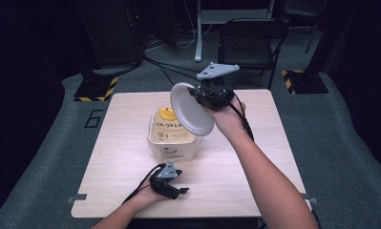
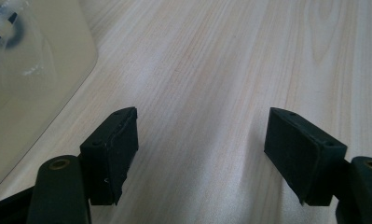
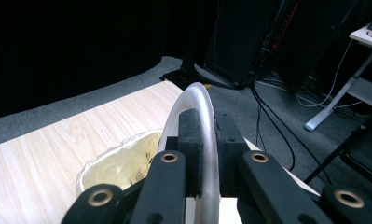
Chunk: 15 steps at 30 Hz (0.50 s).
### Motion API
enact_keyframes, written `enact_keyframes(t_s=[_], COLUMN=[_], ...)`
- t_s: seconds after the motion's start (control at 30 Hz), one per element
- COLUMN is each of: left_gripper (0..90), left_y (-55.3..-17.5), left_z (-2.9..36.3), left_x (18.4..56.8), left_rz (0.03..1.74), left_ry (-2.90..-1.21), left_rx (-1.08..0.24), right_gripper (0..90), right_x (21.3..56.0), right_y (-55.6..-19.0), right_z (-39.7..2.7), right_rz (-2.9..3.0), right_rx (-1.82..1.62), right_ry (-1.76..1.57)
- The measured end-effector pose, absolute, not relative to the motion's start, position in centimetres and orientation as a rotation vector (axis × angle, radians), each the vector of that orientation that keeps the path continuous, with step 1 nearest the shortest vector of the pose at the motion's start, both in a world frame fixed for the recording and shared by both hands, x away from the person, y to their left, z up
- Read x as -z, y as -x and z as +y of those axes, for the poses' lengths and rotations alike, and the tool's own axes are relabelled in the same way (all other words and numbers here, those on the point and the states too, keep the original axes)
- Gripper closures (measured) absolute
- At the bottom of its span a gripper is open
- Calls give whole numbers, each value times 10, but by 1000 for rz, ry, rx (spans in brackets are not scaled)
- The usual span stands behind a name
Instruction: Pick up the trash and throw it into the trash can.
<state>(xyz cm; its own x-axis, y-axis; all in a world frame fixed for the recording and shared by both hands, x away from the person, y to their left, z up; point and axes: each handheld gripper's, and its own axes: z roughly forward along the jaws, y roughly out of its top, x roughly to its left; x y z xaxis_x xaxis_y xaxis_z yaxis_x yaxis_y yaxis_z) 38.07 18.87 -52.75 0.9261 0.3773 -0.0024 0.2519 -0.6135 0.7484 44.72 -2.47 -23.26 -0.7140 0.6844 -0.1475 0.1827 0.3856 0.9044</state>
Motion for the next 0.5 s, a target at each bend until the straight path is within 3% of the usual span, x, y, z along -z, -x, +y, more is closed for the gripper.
enact_keyframes(t_s=[0.5], left_gripper=[254], left_y=[-381], left_z=[188], left_x=[528], left_rz=[446], left_ry=[-2258], left_rx=[-194], right_gripper=[833], right_x=[241], right_y=[-461], right_z=[17], right_rz=[2161], right_rx=[-1276], right_ry=[-671])
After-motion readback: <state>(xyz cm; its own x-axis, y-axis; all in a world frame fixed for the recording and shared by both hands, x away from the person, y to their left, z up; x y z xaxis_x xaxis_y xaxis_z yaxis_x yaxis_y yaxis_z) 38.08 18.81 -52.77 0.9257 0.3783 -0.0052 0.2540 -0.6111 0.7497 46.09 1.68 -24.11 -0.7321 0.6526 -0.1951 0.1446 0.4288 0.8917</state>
